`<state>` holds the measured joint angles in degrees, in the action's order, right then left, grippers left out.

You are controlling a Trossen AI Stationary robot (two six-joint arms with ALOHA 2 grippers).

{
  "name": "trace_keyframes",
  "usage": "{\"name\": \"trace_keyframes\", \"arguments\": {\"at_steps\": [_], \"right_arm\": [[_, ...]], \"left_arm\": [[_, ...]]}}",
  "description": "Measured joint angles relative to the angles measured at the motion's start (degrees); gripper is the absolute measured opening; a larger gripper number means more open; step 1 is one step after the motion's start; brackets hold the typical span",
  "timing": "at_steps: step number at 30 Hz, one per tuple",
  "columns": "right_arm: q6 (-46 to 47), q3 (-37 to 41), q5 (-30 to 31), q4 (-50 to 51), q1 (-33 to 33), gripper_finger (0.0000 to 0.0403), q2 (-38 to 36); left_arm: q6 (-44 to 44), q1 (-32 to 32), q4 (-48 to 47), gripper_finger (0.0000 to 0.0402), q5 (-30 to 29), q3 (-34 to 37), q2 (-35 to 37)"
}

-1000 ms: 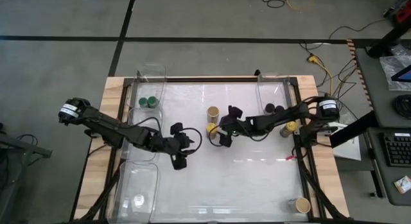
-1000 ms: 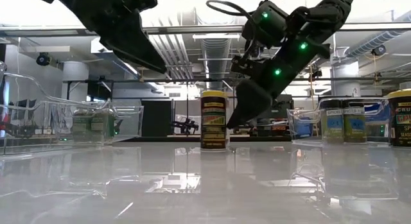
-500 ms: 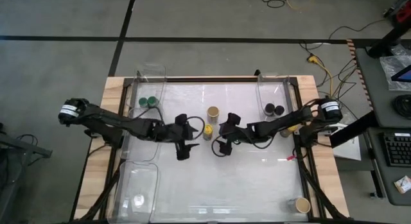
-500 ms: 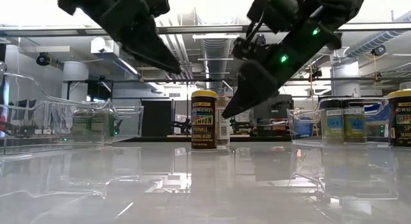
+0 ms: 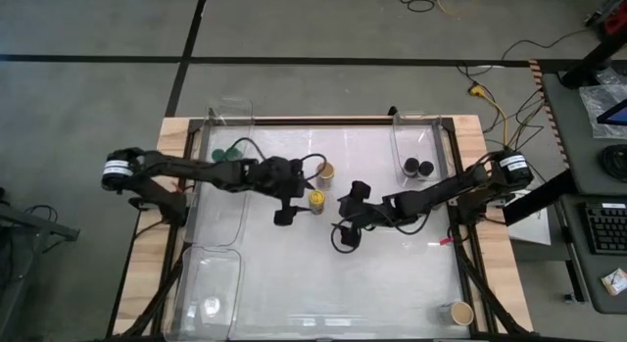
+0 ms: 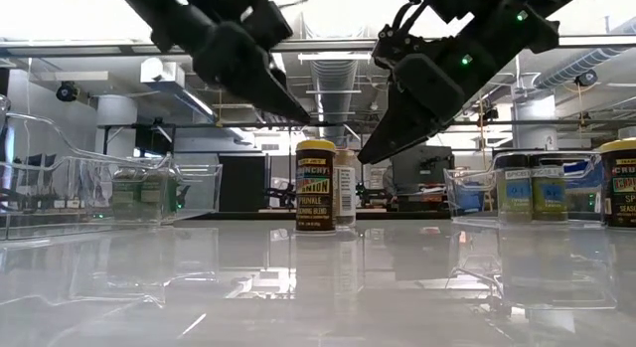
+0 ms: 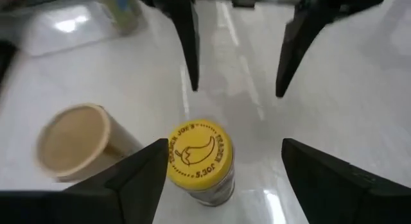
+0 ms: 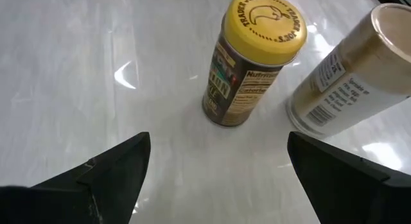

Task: Sort spices by type
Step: Move the left yellow spice bottle a few centimeters away from the other bottle

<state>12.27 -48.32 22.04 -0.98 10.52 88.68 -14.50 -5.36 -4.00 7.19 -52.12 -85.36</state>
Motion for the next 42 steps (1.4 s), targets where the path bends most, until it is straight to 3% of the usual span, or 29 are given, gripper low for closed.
{"name": "trace_keyframes", "arguments": {"at_steps": [6, 14, 29, 37, 42], "right_arm": [[1.49, 0.01, -0.02, 0.88, -0.02, 0.0359, 0.03], [2.8, 0.01, -0.02, 0.93, -0.02, 0.0359, 0.03], [2.11, 0.01, 0.0, 1.14, -0.83, 0.0359, 0.03], [1.12, 0.01, 0.0, 1.16, -2.08, 0.0359, 0.03], [0.22, 0.0, 0.0, 1.16, -2.7, 0.0359, 0.03]], "left_arm": [[-2.86, -2.55, -0.05, 0.0267, 7.09, -3.51, -5.37], [-7.48, -5.03, -5.2, 0.0257, 7.78, -8.6, -10.64], [-7.12, -5.25, -9.69, 0.0256, 8.76, -10.99, -10.49], [0.5, -4.36, -6.64, 0.0256, 6.26, -10.99, -10.49], [6.55, -1.79, -5.75, 0.0256, -5.21, -10.89, -10.64]]}}
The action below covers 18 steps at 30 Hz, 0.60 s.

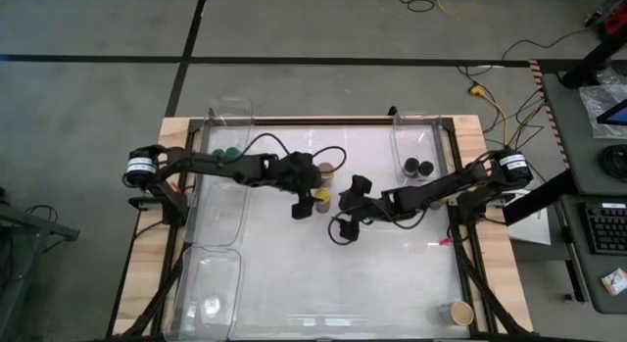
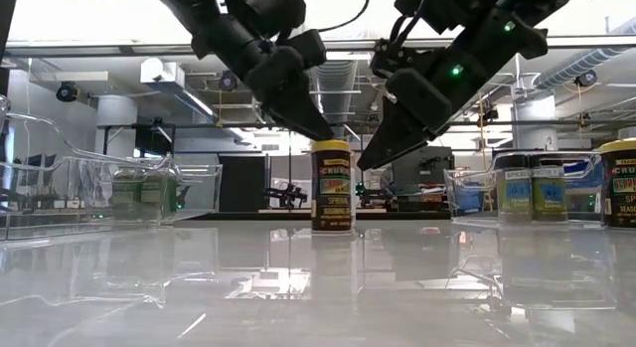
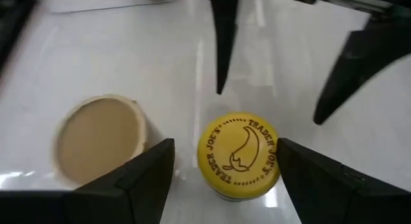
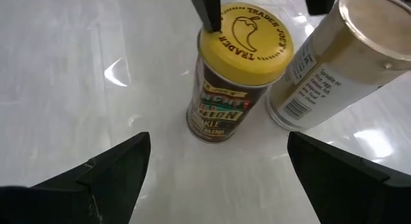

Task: Sort spices by type
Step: Move the left yellow spice bottle a few centimeters away from the other bottle

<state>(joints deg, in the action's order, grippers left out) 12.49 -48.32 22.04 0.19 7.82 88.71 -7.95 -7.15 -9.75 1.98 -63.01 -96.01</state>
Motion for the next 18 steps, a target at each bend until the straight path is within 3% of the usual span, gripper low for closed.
{"name": "trace_keyframes", "arguments": {"at_steps": [3, 13, 18], "right_arm": [[-0.62, 0.0, 0.0, 0.0, -0.37, 0.0359, 0.0], [-2.14, 0.0, -0.06, 0.02, -1.01, 0.0359, 0.0], [-2.82, 0.01, -0.17, 0.04, -1.01, 0.0359, 0.0]], "left_arm": [[3.48, 1.53, 0.13, 0.0256, -4.28, 0.03, 0.0], [14.23, 4.39, 0.9, 0.0256, -5.65, -0.19, 0.02], [19.51, 5.71, -0.78, 0.0256, -18.22, -0.96, 0.02]]}}
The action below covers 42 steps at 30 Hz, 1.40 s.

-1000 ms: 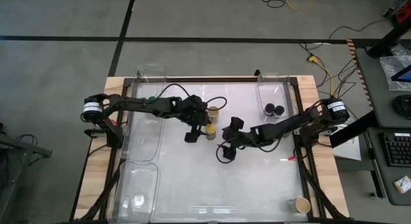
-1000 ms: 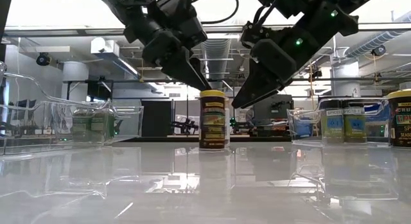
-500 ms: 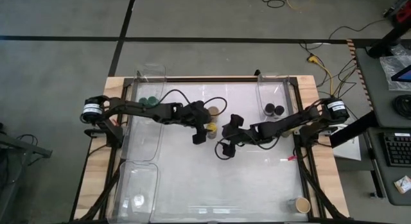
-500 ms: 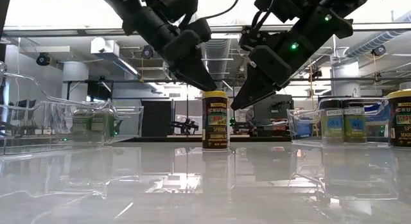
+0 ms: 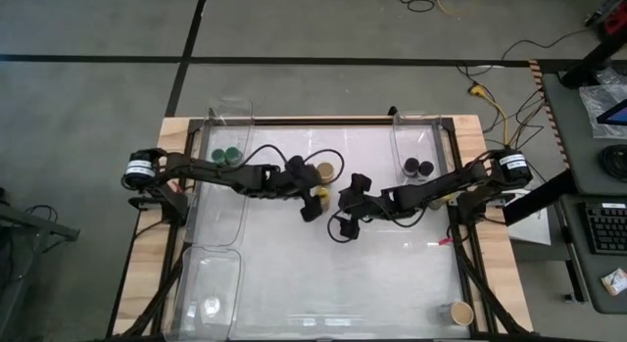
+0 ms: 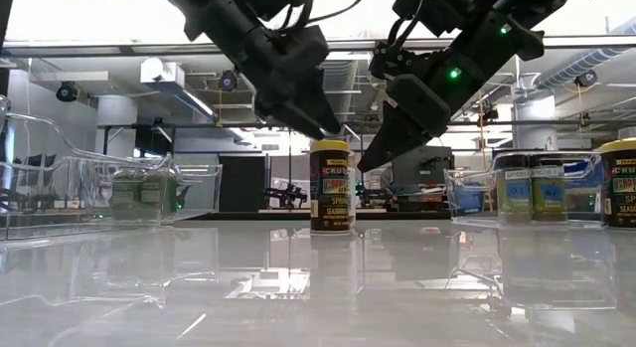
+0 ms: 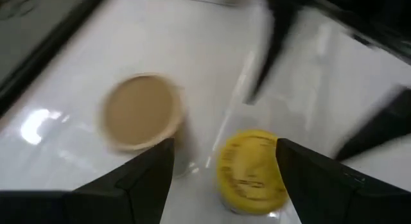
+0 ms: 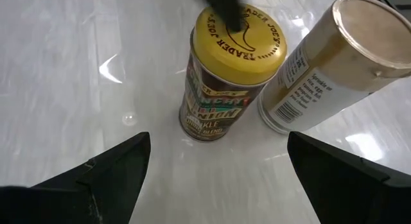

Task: Sort spices by type
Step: Move the left yellow spice bottle a few centimeters away from the other bottle

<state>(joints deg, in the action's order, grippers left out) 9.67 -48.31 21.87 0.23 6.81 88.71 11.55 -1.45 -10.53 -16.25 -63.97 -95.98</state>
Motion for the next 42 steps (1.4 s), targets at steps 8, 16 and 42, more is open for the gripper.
{"name": "trace_keyframes", "arguments": {"at_steps": [8, 16, 42], "right_arm": [[-1.13, -0.01, 0.0, 0.16, 0.0, 0.0359, 0.0], [-2.87, 0.0, 0.0, 0.15, -0.08, 0.0359, 0.0], [-0.77, 0.0, -3.1, 4.39, 0.2, 0.0359, -0.13]], "left_arm": [[12.21, 2.58, 1.77, 0.0264, -4.81, -0.15, -0.04], [20.43, 6.17, 1.41, 0.0303, -14.51, -1.28, -1.32], [31.77, 9.65, -25.46, 0.0308, -22.42, -19.95, -13.9]]}}
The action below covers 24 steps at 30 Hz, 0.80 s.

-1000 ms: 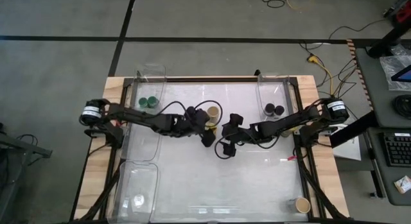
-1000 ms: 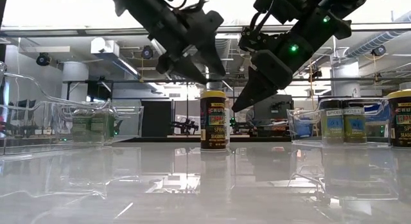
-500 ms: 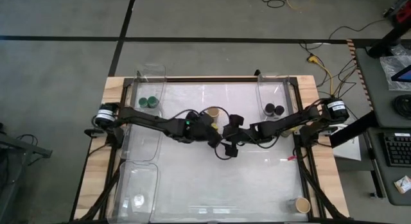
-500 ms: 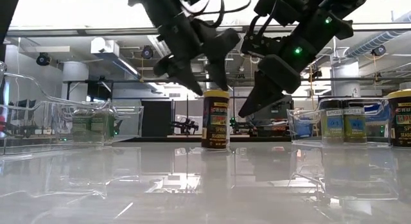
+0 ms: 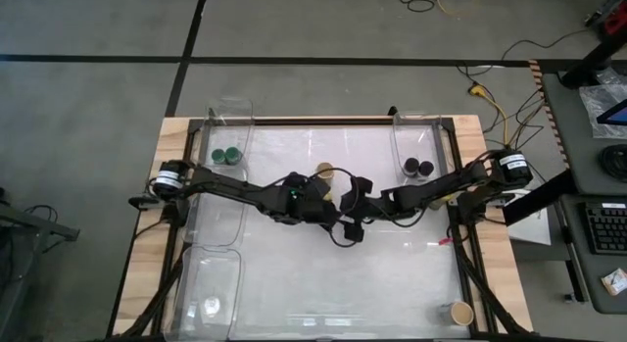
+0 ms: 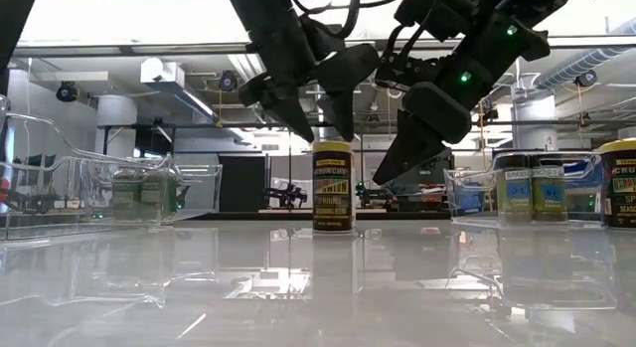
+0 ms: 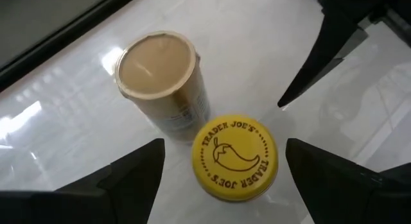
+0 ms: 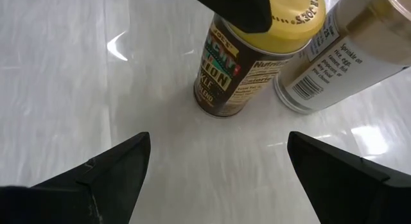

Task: Sort spices by type
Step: Move the left yellow spice bottle a few centimeters away from the other bottle

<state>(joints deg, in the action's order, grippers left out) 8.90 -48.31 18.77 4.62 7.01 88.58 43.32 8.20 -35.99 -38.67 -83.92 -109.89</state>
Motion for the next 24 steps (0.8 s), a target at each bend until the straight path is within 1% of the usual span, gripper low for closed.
{"name": "trace_keyframes", "arguments": {"at_steps": [4, 6, 12, 14, 16, 18, 20, 22, 24], "right_arm": [[-0.48, 0.0, -0.04, -0.04, 0.0, 0.0359, 0.0], [-0.46, 0.0, -0.83, -0.01, 0.0, 0.0359, 0.0], [1.83, 0.0, -1.44, 1.92, 0.0, 0.0359, -0.02], [2.9, 0.0, -1.45, 2.84, 0.21, 0.0359, -0.02], [3.84, 0.0, -1.45, 3.17, 0.54, 0.0359, -0.02], [4.41, 0.0, -2.1, 3.33, 0.89, 0.0359, -0.02], [4.98, 0.0, -2.72, 3.24, 1.29, 0.0359, -0.02], [5.55, 0.0, -2.71, 3.29, 1.92, 0.0359, -0.02], [6.16, 0.0, -2.56, 3.33, 2.68, 0.0359, -0.02]], "left_arm": [[-3.53, 0.04, 0.66, 0.0308, 0.62, 0.0, 0.09], [-6.66, 0.21, 0.46, 0.0308, 1.11, 0.05, 0.28], [-22.11, -1.23, -1.58, 0.03, 10.23, 0.21, 3.82], [-28.21, -1.88, -1.13, 0.0296, 13.3, 1.04, 5.73], [-32.42, -2.88, -0.69, 0.0292, 16.01, 1.94, 7.44], [-35.42, -4.47, 0.86, 0.0291, 19.97, 3.41, 9.07], [-36.89, -7.03, 4.65, 0.029, 25.11, 5.98, 10.69], [-38.85, -9.34, 9.24, 0.029, 32.19, 8.61, 11.82], [-44.05, -10.71, 14.07, 0.0293, 37.81, 11.34, 12.39]]}}
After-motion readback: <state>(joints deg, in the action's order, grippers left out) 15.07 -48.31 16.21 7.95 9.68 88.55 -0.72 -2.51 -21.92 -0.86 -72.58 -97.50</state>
